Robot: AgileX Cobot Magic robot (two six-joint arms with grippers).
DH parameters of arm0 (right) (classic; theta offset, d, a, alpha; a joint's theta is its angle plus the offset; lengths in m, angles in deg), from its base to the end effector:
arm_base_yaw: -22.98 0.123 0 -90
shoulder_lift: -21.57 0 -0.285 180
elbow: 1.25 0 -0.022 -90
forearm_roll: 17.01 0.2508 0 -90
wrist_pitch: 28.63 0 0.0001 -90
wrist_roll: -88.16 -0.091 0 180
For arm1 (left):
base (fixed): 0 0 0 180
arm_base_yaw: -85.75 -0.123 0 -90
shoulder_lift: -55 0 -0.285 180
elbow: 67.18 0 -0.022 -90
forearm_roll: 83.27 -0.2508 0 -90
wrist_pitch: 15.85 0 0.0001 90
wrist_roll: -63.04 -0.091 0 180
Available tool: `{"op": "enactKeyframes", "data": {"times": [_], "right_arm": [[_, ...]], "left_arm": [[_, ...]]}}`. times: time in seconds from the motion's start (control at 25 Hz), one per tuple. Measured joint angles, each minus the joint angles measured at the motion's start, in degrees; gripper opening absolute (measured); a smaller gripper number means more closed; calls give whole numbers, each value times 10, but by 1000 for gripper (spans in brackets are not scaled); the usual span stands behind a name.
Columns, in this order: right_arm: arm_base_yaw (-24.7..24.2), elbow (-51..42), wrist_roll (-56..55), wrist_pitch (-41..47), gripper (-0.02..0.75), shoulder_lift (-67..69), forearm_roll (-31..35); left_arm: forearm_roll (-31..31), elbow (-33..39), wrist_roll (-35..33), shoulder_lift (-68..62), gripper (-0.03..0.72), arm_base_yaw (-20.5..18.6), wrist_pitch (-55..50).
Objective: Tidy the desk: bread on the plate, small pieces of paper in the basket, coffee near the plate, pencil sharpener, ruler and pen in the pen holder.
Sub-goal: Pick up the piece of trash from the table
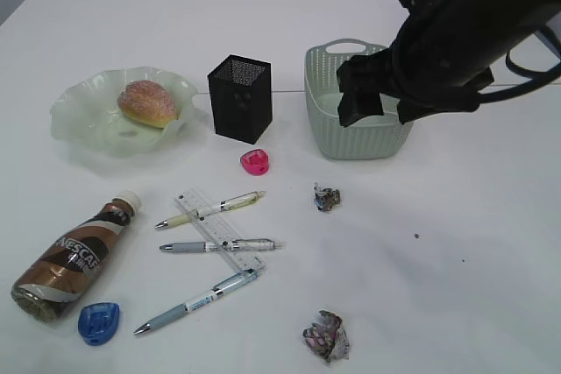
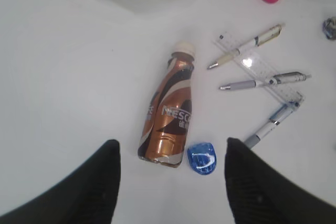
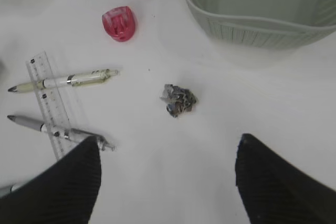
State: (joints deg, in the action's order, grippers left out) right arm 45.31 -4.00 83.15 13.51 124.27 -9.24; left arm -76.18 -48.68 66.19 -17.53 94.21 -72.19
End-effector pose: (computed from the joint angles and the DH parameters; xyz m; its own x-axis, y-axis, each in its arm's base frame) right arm 0.3290 0.1441 0.2791 -0.8442 -0.1452 -0.5160 -0.2704 0.9465 0.1760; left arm 0.2109 -0.0408 0.3362 -0.8496 0.0022 -0.5274 0.0973 0.9835 -0.1526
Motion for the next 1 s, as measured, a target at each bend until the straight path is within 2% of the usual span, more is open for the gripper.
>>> {"op": "enactKeyframes", "data": {"times": [0.16,0.28,0.64,1.0], "right_arm": [[0,-59,0,-112,584,2,0],[0,-72,6,-151,584,24,0],[16,-70,29,-177,584,120,0],[26,-9,41,-177,584,194,0]], "left_arm": [[-9,8,0,29,458,0,19],[-9,8,0,29,457,0,22],[-9,12,0,29,457,0,22],[-9,12,0,29,454,0,23]]}}
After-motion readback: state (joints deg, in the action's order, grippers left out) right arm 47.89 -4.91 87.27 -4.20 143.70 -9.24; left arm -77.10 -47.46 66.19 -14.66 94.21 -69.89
